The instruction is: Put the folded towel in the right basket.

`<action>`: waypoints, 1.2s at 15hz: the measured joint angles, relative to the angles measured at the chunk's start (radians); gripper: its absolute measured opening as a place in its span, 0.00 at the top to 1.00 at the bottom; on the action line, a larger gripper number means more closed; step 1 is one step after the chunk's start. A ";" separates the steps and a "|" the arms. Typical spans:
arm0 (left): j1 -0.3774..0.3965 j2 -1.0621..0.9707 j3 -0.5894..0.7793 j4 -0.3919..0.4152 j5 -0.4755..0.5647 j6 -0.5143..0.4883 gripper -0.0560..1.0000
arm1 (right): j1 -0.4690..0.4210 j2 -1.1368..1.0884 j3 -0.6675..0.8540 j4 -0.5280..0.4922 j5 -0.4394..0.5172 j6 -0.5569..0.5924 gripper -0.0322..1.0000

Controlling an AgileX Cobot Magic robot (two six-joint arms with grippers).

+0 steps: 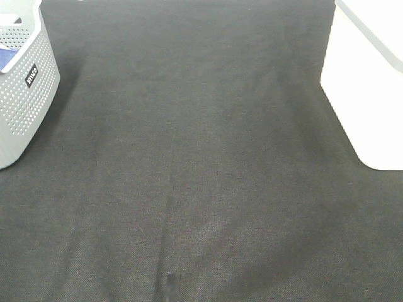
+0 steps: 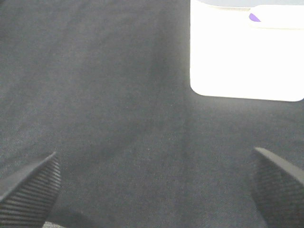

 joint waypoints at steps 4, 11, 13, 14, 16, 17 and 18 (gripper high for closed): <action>0.000 0.000 0.000 0.000 0.000 0.001 0.01 | 0.000 -0.001 0.002 0.000 0.000 0.001 0.02; 0.000 0.000 0.000 0.000 0.000 0.001 0.01 | 0.000 -0.001 0.002 0.005 0.000 0.004 0.02; 0.000 0.000 0.000 0.000 0.000 0.001 0.01 | 0.000 -0.001 0.002 0.005 0.000 0.004 0.02; 0.000 0.000 0.000 0.000 0.000 0.001 0.01 | 0.000 -0.001 0.002 0.005 0.000 0.004 0.02; 0.000 0.000 0.000 0.000 0.000 0.001 0.01 | 0.000 -0.001 0.002 0.005 0.000 0.004 0.02; 0.000 0.000 0.000 0.000 0.000 0.001 0.01 | 0.000 -0.001 0.002 0.005 0.000 0.004 0.02; 0.000 0.000 0.000 0.000 0.000 0.001 0.01 | 0.000 -0.001 0.002 0.005 0.000 0.004 0.02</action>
